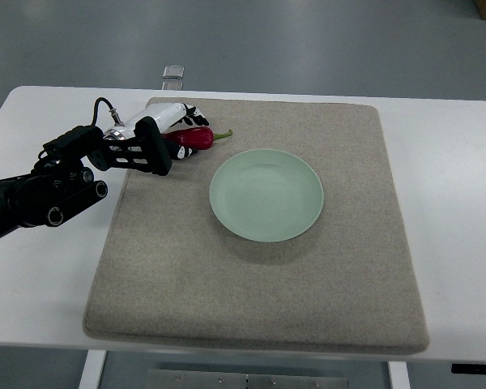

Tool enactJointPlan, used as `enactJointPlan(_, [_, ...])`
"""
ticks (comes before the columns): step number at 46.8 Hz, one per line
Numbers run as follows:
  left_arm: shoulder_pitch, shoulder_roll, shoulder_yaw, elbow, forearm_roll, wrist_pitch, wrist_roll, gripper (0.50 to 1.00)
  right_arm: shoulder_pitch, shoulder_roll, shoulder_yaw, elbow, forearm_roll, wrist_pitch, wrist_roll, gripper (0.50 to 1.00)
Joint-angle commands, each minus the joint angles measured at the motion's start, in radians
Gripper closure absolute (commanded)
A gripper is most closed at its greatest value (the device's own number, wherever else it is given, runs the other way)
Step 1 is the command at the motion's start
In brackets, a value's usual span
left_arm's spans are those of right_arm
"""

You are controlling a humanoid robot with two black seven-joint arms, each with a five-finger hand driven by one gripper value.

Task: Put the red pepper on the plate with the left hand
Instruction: 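Close the left hand fingers around the red chili pepper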

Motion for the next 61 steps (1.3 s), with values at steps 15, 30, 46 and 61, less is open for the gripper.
enactJointPlan(15, [0.0, 0.002, 0.001, 0.0, 0.011, 0.0, 0.0, 0.789, 0.0, 0.0, 0.0, 0.0, 0.0, -0.001, 0.0, 0.572])
enactJointPlan(30, [0.0, 0.002, 0.001, 0.0, 0.014, 0.006, 0.0, 0.829, 0.0, 0.0, 0.002, 0.0, 0.0, -0.001, 0.0, 0.572])
enactJointPlan(46, [0.0, 0.002, 0.001, 0.0, 0.014, 0.023, -0.001, 0.945, 0.0, 0.0, 0.0, 0.0, 0.0, -0.001, 0.0, 0.572])
enactJointPlan(61, [0.0, 0.0, -0.003, -0.008, 0.006, 0.074, -0.011, 1.0, 0.0, 0.0, 0.002, 0.0, 0.001, 0.001, 0.0, 0.572])
